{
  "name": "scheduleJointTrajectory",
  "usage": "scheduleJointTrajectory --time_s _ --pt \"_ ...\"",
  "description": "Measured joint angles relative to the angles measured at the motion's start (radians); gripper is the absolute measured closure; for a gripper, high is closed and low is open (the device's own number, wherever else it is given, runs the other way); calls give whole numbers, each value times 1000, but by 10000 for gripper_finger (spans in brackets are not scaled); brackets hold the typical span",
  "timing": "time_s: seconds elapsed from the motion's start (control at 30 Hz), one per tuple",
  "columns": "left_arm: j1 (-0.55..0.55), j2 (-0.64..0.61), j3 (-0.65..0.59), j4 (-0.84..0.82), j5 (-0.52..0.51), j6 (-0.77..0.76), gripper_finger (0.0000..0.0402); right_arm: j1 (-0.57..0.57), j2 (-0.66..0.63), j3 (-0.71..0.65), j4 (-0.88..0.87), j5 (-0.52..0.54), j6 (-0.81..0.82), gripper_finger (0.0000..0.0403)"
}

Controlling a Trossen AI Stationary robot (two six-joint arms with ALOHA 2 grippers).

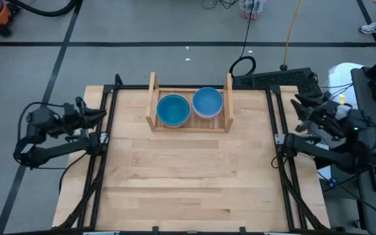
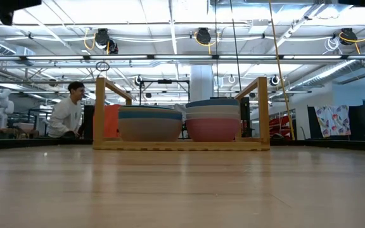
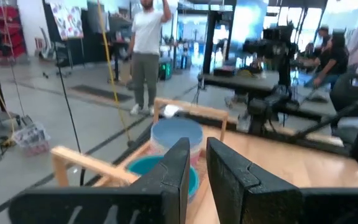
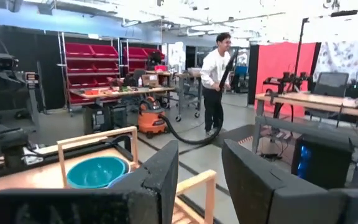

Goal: Place and stack bowls onto a shelf
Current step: Return to Home Position

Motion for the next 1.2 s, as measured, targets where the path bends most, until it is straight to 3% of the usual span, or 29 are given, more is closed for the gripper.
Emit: scheduleJointTrajectory --time_s 0.23,0.6,0.87,1.2 --pt "0 0 -139 200 22 -25 344 0 0 -149 193 0 -53 287" --pt "0 0 -330 468 77 -25 344 0 0 -300 341 -3 -22 287" --pt "0 0 -434 516 77 -36 344 0 0 -393 396 -73 33 287" --pt "-1 0 -539 573 77 -44 344 0 0 -508 450 -78 109 287"
